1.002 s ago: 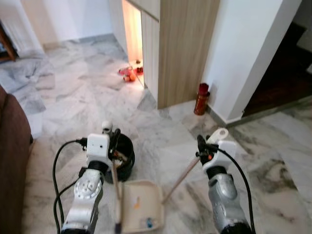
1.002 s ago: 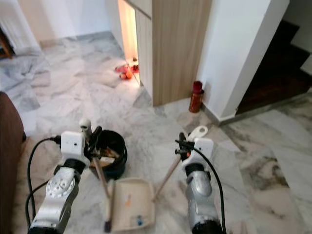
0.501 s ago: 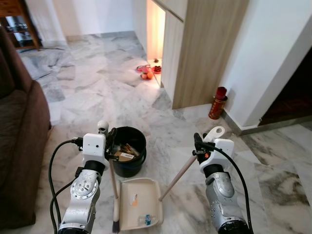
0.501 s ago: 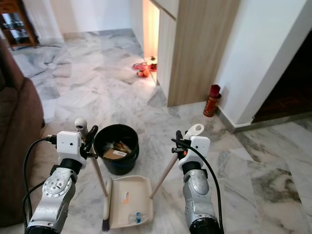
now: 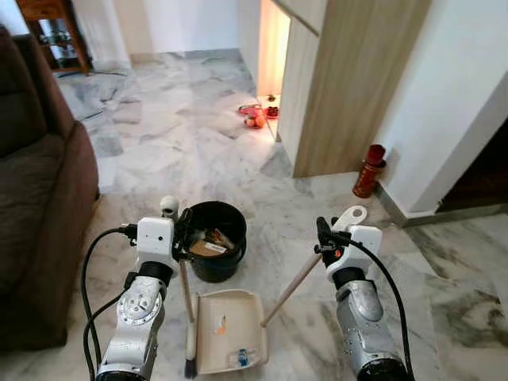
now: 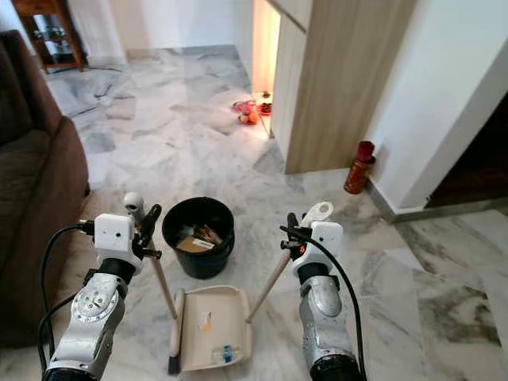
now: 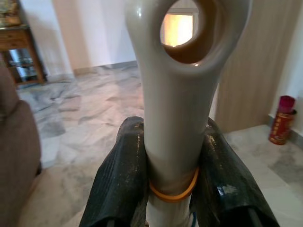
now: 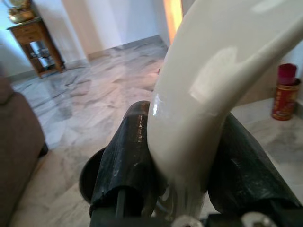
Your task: Sweep floor
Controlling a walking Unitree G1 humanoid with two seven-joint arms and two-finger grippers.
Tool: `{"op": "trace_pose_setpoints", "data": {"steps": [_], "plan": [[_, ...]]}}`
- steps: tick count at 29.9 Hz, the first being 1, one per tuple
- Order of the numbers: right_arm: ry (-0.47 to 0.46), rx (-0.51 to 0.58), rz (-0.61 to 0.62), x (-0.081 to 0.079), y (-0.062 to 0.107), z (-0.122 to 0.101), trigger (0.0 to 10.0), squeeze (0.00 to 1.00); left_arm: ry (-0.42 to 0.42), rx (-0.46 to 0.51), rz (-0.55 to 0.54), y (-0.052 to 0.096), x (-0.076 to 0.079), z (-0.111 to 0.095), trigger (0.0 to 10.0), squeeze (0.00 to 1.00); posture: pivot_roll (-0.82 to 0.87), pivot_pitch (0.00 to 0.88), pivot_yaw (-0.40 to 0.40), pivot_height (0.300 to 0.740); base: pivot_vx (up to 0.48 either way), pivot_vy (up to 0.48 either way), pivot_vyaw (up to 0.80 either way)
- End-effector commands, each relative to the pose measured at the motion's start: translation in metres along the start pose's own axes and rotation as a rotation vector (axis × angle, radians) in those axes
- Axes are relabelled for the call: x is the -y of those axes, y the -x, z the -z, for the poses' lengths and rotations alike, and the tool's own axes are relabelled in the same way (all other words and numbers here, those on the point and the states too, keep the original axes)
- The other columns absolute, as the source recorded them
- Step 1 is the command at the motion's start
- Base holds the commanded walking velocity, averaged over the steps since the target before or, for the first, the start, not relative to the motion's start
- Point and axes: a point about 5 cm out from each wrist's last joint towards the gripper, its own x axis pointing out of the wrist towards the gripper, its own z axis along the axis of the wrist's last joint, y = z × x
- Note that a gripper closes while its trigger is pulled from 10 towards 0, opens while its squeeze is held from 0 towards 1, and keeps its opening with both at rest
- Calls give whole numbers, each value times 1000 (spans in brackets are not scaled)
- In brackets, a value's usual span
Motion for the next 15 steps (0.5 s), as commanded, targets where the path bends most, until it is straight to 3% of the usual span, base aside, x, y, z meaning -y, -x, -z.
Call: {"op": "trace_pose_setpoints", "data": {"steps": [1,15], "plan": [[-22,40,-15,-5,-5,-9,10000,0,6,47,2,-1,0,-9,10000,0,146,21,-4,740,0,0,438],[-14,35,-8,-3,-5,-8,10000,0,7,42,4,0,1,-7,10000,0,148,17,-6,740,0,0,0]]}}
